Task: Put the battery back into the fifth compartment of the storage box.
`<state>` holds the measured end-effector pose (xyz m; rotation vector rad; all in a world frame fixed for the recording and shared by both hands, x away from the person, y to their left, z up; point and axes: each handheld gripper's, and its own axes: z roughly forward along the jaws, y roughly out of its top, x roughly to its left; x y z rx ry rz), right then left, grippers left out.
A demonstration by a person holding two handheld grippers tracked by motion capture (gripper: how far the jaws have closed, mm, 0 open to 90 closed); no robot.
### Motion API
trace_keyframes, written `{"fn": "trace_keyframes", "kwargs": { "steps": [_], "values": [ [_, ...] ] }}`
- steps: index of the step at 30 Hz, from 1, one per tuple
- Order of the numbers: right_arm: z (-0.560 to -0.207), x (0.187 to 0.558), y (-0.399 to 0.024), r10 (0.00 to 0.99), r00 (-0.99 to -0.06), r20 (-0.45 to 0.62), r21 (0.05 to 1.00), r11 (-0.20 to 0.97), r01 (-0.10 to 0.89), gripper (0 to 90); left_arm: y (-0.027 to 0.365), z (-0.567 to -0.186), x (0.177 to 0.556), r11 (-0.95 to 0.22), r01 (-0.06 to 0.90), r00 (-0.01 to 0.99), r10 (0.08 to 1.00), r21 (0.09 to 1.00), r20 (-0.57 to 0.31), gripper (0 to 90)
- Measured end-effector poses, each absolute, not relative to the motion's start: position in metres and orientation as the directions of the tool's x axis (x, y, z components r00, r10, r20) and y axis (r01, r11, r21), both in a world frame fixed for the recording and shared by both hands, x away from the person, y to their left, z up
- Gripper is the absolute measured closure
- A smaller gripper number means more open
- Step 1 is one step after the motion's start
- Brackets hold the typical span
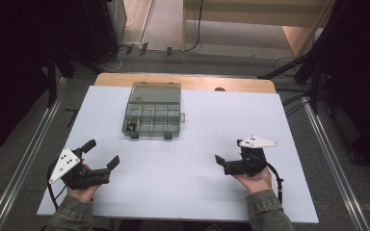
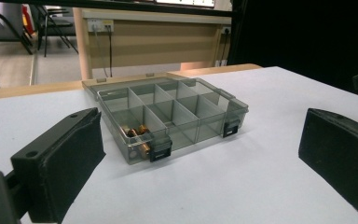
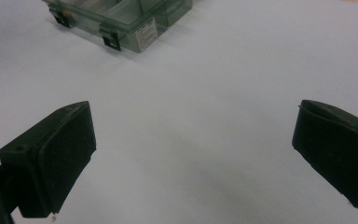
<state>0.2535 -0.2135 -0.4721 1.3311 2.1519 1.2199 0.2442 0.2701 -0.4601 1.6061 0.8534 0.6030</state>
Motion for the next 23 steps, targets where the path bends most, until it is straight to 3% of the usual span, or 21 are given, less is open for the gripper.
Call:
{"fn": "trace_keyframes", "kwargs": {
  "steps": [16, 23],
  "values": [
    [-0.48, 0.206, -0.273, 0.885, -0.435, 0.166, 0.939, -0.006, 0.344, 2.9, 0.269, -0.461, 0.244, -0.083, 0.22, 0.604, 0.794, 0.972, -0.068, 0.1],
    [-0.485, 0.193, -0.273, 0.914, -0.389, 0.118, 0.967, -0.017, 0.254, 3.2, 0.269, -0.462, 0.243, -0.087, 0.221, 0.602, 0.796, 0.971, -0.066, 0.1]
  ]
}}
